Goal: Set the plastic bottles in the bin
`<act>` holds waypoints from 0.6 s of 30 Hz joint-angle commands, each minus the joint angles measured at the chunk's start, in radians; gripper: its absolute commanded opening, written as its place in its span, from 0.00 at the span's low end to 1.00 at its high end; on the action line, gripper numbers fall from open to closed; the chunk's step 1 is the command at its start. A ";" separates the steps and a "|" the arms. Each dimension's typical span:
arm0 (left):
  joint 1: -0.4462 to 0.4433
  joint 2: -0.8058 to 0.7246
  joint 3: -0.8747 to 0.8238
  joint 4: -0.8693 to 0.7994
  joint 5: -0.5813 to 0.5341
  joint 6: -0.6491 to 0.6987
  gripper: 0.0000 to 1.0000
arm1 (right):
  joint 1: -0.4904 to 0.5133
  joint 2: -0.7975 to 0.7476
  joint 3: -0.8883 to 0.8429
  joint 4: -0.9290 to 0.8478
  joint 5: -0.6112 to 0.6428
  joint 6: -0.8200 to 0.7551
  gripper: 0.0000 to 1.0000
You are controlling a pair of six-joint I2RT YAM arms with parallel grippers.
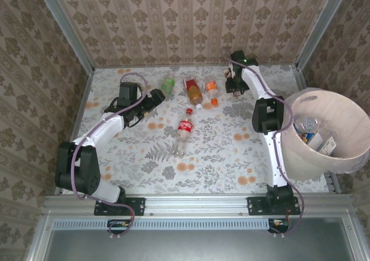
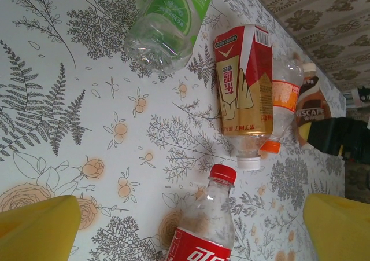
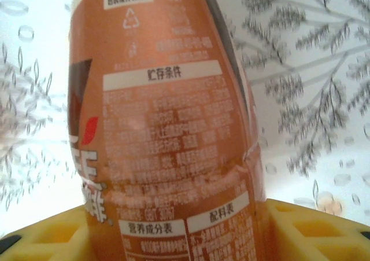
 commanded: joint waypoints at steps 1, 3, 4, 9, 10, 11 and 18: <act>0.007 0.002 -0.009 0.011 0.011 -0.011 1.00 | 0.015 -0.163 -0.150 0.108 -0.031 0.008 0.55; 0.007 0.001 -0.011 0.015 0.014 -0.011 1.00 | 0.020 -0.228 -0.243 0.156 -0.044 0.029 0.55; 0.007 0.001 -0.013 0.015 0.015 -0.010 1.00 | 0.024 -0.264 -0.293 0.183 -0.049 0.041 0.56; 0.004 0.005 -0.009 0.020 0.023 -0.010 1.00 | 0.045 -0.407 -0.450 0.270 -0.063 0.092 0.55; 0.002 0.007 -0.007 0.021 0.025 -0.010 1.00 | 0.050 -0.439 -0.480 0.292 -0.075 0.101 0.55; 0.001 0.008 -0.005 0.022 0.026 -0.011 1.00 | 0.056 -0.464 -0.508 0.310 -0.088 0.107 0.55; -0.008 0.008 -0.002 0.025 0.026 -0.013 1.00 | 0.110 -0.633 -0.623 0.402 -0.220 0.121 0.54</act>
